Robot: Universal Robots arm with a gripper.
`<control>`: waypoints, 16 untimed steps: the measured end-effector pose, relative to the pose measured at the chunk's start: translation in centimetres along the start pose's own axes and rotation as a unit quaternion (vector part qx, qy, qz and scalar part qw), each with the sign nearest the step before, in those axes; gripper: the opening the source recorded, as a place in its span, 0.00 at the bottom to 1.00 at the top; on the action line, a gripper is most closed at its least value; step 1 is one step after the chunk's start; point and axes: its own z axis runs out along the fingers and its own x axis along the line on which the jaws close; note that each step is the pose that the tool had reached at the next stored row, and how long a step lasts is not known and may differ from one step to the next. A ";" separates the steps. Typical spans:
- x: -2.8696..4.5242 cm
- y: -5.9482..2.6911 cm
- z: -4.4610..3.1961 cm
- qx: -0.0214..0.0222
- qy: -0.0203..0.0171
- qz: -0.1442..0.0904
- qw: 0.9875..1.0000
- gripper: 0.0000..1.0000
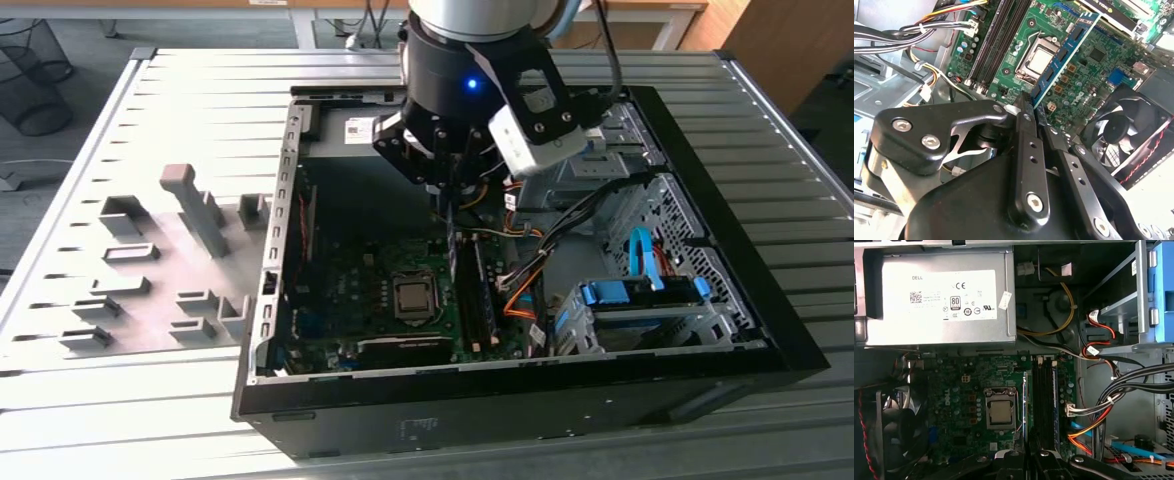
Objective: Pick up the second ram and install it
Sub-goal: 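Insert the second ram into the second slot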
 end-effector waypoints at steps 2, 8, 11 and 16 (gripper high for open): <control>0.00 0.00 0.22 0.000 0.000 -0.001 1.000 0.14; 0.00 0.00 0.72 0.000 0.000 -0.002 1.000 0.14; 0.00 -0.01 0.72 0.000 0.000 -0.002 1.000 0.14; -0.23 0.00 0.93 0.000 0.000 -0.007 1.000 0.14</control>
